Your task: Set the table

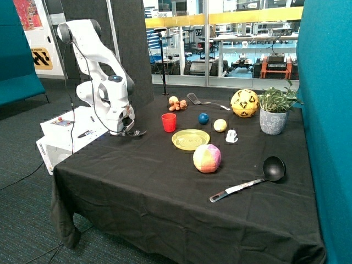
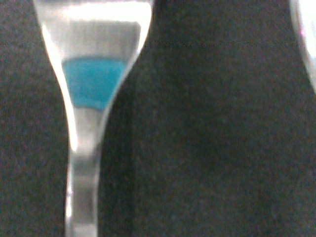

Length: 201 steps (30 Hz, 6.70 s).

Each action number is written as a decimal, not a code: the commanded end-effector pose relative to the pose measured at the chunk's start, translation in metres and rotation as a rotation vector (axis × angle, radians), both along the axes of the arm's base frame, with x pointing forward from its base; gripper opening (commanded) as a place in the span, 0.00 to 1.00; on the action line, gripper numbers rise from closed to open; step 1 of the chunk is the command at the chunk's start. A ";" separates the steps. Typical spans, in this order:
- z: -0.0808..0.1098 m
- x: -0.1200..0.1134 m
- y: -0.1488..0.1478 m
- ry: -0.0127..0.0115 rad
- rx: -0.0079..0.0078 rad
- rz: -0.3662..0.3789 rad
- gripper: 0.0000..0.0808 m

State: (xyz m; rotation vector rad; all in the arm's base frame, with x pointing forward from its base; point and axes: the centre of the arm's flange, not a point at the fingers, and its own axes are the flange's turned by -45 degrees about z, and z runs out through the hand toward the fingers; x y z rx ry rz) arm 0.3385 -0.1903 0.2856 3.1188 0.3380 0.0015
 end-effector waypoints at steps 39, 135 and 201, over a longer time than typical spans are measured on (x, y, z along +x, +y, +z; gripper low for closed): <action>-0.013 -0.013 0.002 0.0014 0.0044 0.004 0.00; 0.058 0.057 0.059 0.0017 0.0043 0.130 0.29; 0.105 0.205 0.147 0.0017 0.0043 0.121 0.41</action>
